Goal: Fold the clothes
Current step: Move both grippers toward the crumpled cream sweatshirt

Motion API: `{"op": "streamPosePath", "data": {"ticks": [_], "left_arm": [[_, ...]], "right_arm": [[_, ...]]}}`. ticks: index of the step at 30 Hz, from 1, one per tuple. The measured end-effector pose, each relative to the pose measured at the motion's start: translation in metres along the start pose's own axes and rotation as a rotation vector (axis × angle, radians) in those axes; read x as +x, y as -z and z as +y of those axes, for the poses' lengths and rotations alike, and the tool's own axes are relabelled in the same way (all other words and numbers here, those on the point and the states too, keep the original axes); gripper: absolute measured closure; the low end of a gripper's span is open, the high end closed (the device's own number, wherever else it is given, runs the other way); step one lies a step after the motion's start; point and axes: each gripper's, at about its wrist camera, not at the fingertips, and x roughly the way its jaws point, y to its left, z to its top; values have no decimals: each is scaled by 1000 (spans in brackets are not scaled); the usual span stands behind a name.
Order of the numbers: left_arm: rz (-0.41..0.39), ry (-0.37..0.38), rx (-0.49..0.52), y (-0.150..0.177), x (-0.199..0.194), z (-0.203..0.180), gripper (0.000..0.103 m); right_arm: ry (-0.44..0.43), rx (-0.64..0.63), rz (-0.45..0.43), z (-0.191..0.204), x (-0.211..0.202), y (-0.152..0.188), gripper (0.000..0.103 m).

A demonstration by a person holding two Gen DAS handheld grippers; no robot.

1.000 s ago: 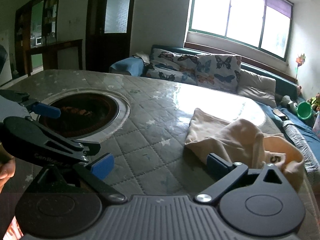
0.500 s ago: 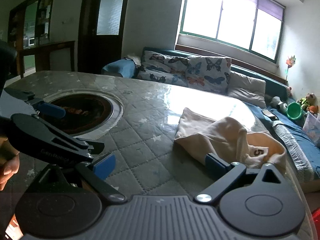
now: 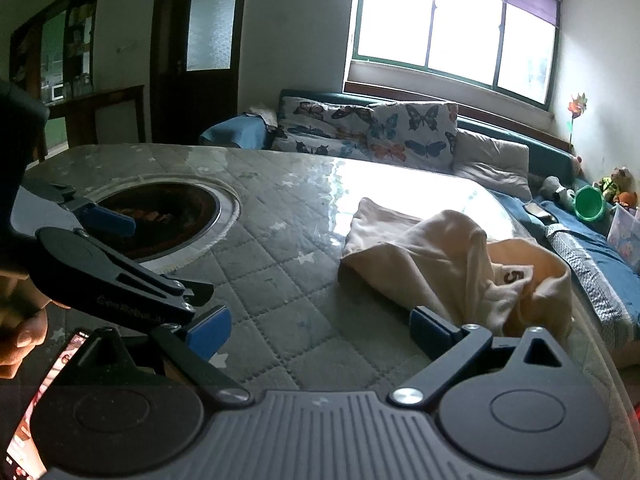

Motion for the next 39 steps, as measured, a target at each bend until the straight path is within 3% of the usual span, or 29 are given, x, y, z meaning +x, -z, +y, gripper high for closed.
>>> {"op": "streamPosePath", "data": {"ticks": [12, 22, 39], "left_arm": [[-7, 29, 51, -1, -10, -19, 0], [7, 54, 87, -7, 0, -28, 0], [31, 88, 152, -25, 20, -64, 0]], "right_arm": [[39, 37, 17, -18, -7, 13, 8], [77, 88, 49, -46, 5, 13, 18], [138, 158, 107, -75, 17, 20, 18]]}}
